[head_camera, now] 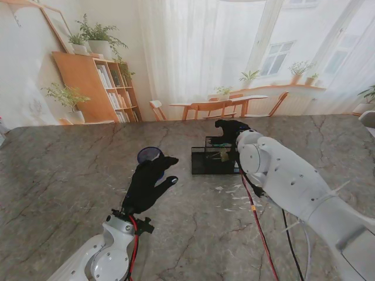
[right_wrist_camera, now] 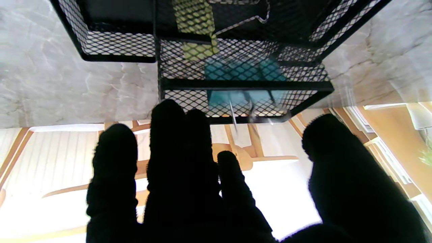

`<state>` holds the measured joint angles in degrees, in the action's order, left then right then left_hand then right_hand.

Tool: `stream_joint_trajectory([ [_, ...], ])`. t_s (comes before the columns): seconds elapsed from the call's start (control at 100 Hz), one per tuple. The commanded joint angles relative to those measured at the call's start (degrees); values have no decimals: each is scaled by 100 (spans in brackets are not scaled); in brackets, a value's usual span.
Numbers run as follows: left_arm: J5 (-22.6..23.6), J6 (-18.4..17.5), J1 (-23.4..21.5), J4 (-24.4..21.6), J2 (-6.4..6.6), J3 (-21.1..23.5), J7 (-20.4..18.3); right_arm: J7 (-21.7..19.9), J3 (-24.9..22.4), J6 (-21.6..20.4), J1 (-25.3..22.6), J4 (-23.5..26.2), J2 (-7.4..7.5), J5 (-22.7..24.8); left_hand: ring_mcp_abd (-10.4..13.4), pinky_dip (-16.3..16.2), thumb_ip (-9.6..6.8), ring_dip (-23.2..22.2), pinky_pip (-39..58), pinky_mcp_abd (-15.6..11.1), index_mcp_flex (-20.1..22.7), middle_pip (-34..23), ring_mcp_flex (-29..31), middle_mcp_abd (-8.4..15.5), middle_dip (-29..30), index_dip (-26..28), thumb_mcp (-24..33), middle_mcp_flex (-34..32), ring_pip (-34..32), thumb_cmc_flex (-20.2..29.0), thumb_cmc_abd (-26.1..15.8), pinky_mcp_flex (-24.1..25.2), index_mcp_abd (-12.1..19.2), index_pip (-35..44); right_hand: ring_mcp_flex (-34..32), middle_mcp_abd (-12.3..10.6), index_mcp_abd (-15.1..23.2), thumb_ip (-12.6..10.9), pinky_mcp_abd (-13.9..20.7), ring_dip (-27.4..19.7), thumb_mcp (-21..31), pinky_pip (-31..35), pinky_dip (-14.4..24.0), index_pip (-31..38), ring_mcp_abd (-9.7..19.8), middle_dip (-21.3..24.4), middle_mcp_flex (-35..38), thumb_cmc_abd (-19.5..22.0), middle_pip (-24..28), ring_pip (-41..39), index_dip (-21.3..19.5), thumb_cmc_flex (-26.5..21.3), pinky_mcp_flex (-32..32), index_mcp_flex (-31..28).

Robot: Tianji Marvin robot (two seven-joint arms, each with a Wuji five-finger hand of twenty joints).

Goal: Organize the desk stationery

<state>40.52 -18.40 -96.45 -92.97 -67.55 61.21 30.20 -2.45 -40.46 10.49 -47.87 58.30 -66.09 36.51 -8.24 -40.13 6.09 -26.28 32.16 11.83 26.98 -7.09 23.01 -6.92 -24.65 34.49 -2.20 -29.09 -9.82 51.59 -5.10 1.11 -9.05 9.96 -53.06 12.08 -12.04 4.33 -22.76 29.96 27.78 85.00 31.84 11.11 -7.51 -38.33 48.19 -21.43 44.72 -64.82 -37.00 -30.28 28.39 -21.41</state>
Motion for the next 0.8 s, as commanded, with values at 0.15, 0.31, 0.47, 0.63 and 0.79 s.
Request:
stream_joint_trajectory([
  [0.15, -21, -24, -10, 14, -18, -27, -4, -157, 46, 94, 94, 2, -23, -56, 109, 30, -215, -38, -108, 30, 130, 3, 66, 140, -42, 82, -90, -38, -44, 45, -380, 2, 183, 74, 73, 493, -87, -167, -342, 74, -70, 0, 185, -186, -206, 293, -677, 185, -805, 68, 159, 293, -129, 259],
  [0.31, -19, -17, -13, 10, -18, -24, -2, -95, -229, -67, -89, 253, 31, 43, 109, 28, -215, -39, -108, 29, 137, 4, 68, 147, -42, 84, -90, -34, -46, 50, -380, 2, 185, 77, 483, 737, -7, -159, -468, -11, -72, -214, 182, -284, -489, 681, -1215, 458, -1812, 473, 135, 569, -531, 456],
  [0.47, -15, -5, -12, 9, -20, -27, 11, -69, -902, -369, -546, 935, 180, 396, 102, 26, -215, -38, -109, 34, 131, 4, 61, 140, -41, 83, -88, -34, -43, 51, -386, 3, 175, 74, 969, 704, 52, -169, -502, -196, -114, -342, 161, -206, -778, 810, -1434, 593, -2296, 1189, 70, 626, -851, 276],
  [0.63, -56, -12, 17, 24, -30, -61, 10, -295, -1577, -685, -1045, 1625, 326, 659, 113, 28, -216, -36, -116, 26, 131, 9, 56, 141, -39, 83, -89, -22, -41, 48, -386, 13, 179, 73, 877, 661, 18, -173, -439, -76, -88, -245, 200, -59, -671, 675, -1202, 514, -2222, 1039, 22, 570, -745, -10],
  [0.79, 18, 9, 4, -11, -30, -78, 78, -585, -2332, -1311, -1581, 2104, 527, 1318, 110, 26, -216, -35, -114, 30, 131, 9, 62, 143, -37, 83, -86, -26, -40, 56, -389, 8, 178, 73, 1276, 494, 92, -186, -181, -181, -28, -454, 95, -11, -561, 597, -1396, 397, -2304, 1505, -27, 412, -988, 7],
])
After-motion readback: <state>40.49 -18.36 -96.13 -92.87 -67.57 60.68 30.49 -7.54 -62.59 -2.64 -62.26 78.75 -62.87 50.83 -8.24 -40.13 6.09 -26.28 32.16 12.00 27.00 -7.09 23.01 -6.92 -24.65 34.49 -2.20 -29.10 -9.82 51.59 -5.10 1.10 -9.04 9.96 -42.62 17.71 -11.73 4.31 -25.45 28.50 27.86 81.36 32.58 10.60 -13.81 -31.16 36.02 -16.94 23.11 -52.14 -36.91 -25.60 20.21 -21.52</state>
